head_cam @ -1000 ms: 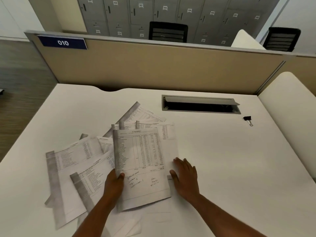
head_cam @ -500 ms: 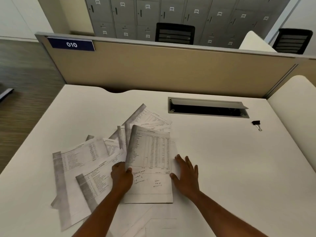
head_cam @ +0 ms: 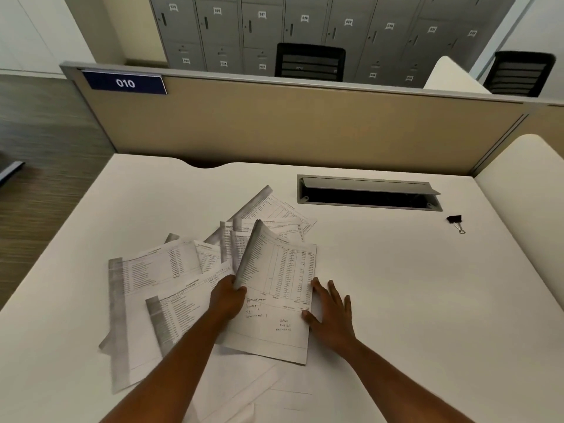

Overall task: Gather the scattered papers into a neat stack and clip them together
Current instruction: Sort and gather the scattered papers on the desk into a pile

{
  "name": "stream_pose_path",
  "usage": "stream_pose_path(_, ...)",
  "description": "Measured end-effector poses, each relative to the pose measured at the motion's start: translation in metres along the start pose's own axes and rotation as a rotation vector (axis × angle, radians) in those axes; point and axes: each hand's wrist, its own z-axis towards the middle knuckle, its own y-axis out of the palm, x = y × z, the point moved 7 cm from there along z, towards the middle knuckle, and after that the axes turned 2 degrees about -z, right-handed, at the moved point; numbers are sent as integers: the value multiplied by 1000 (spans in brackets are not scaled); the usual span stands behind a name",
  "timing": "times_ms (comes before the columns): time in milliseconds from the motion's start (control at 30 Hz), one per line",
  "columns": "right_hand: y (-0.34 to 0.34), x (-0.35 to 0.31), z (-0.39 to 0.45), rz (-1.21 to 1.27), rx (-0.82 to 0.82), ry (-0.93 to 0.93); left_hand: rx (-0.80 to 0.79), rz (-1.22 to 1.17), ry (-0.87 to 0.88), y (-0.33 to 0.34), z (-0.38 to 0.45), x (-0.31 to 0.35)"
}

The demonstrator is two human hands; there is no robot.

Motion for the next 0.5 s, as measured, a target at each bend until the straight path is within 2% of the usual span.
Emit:
stream_pose_path(167, -5, 2, 0, 41, 9, 47, -54, -22, -33, 5, -2, -3)
stream_pose_path(367, -21, 2, -9, 78, 157, 102, 19, -66, -28, 6, -7, -8)
stream_pose_path(500, -22, 2, -13, 234, 179, 196, 3, -102, 35, 9, -11, 0)
